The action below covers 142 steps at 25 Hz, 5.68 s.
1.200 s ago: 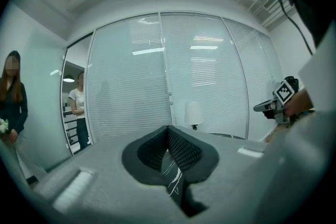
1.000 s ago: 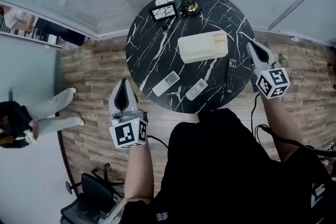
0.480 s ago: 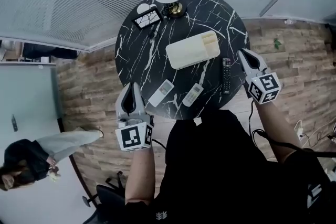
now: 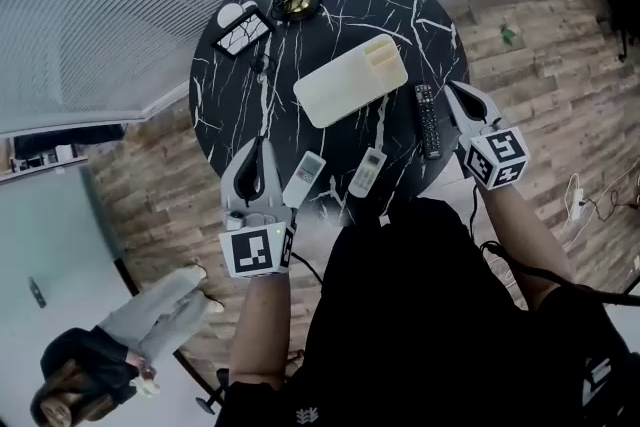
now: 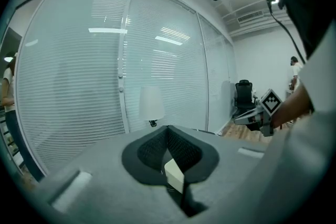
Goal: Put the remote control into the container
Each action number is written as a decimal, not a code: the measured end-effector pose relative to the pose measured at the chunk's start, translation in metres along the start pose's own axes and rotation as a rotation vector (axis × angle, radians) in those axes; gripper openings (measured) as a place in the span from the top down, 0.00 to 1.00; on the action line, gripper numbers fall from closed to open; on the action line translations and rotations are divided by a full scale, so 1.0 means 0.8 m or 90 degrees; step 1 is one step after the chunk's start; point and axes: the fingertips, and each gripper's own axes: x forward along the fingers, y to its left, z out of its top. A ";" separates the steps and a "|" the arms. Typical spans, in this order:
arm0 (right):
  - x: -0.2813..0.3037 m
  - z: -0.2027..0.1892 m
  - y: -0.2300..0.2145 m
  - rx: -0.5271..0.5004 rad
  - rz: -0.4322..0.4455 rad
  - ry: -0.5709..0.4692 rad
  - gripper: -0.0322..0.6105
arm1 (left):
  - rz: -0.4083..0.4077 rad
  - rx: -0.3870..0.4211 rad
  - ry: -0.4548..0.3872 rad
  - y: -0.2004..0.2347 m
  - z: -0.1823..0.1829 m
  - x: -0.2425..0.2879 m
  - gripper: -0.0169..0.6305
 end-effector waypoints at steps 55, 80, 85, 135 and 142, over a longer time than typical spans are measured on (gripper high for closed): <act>0.106 -0.199 -0.034 0.006 -0.075 0.268 0.55 | -0.003 -0.050 0.058 0.038 -0.110 0.117 0.97; 0.040 -0.054 0.041 -0.034 0.017 0.091 0.59 | 0.027 -0.023 -0.042 0.028 0.005 0.039 0.97; 0.029 -0.023 0.045 -0.043 0.015 0.059 0.59 | 0.035 -0.019 -0.060 0.028 0.021 0.026 0.97; 0.166 0.185 0.066 -0.074 0.013 -0.092 0.59 | 0.059 0.019 -0.148 0.118 0.140 0.064 0.97; 0.189 0.166 0.058 -0.066 0.000 -0.080 0.59 | 0.066 0.000 -0.132 0.133 0.126 0.071 0.97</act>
